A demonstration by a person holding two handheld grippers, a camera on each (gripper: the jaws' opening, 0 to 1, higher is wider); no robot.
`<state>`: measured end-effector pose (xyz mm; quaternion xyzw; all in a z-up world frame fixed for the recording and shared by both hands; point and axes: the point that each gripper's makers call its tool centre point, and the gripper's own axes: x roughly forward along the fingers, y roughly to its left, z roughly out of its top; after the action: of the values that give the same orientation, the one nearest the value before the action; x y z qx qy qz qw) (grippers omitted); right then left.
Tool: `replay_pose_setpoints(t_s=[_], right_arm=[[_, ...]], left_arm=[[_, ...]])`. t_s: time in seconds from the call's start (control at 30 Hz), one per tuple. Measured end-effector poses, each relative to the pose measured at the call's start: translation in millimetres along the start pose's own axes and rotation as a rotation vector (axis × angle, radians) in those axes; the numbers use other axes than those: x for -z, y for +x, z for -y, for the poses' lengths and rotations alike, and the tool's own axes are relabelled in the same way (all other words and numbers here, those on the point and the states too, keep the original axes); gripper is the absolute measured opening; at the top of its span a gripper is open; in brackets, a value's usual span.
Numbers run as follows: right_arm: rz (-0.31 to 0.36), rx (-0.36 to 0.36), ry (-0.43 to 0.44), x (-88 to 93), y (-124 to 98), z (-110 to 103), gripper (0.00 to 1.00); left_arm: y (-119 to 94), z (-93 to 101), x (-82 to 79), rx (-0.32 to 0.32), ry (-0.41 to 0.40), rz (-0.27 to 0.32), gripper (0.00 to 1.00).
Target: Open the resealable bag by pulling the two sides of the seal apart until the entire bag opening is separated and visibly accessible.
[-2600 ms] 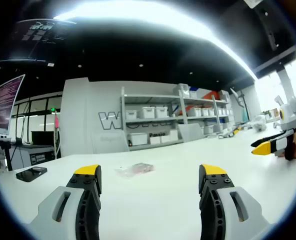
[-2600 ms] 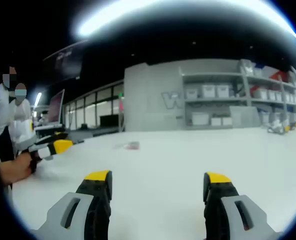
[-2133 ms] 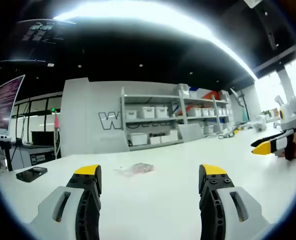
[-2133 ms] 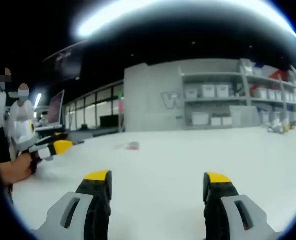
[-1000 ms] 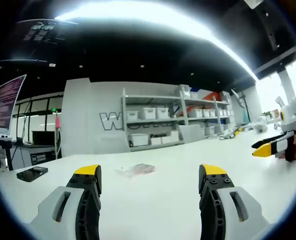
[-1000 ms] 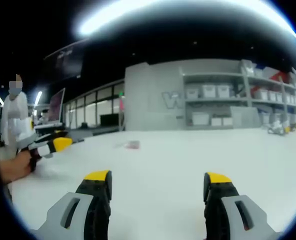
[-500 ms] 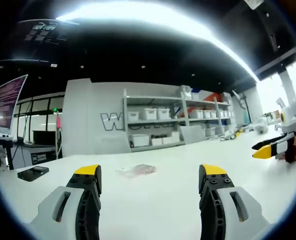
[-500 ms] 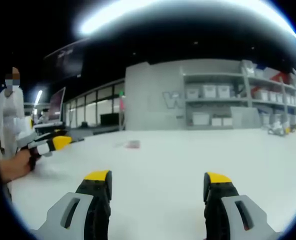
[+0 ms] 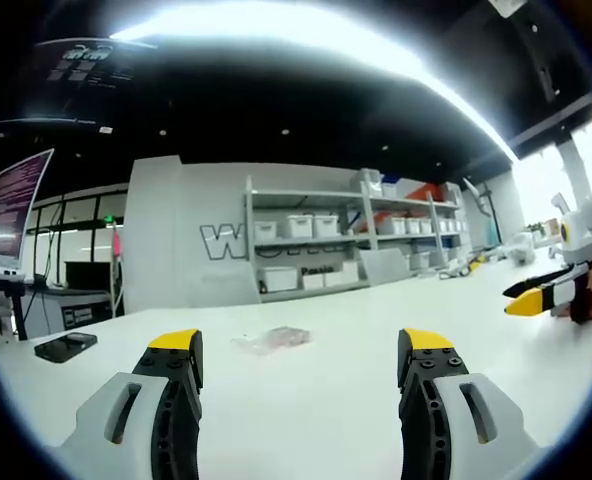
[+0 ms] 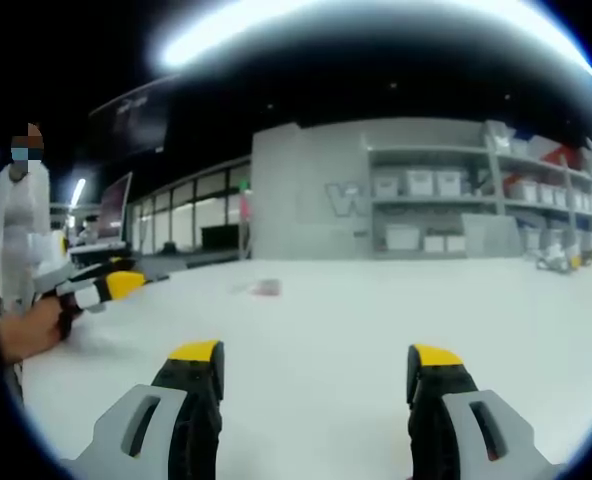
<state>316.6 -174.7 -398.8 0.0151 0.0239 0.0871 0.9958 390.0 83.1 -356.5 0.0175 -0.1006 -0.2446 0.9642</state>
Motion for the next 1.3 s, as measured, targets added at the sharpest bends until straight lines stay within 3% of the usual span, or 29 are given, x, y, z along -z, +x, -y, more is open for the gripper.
replay_pose_setpoints(t_s=[0.73, 1.07, 1.3], right_arm=[[0.000, -0.007, -0.007, -0.5, 0, -1, 0.73], [-0.015, -0.042, -0.017, -0.3, 6, -11, 0.69], [-0.020, -0.063, 0.000, -12.9, 6, -14, 0.69]], left_arm=[[0, 0.3, 0.0, -0.003, 0.006, -0.003, 0.79], [-2, -5.2, -2.4, -0.024, 0.004, 0.005, 0.79], [-4, -11.2, -5.7, -0.049, 0.002, 0.006, 0.78]])
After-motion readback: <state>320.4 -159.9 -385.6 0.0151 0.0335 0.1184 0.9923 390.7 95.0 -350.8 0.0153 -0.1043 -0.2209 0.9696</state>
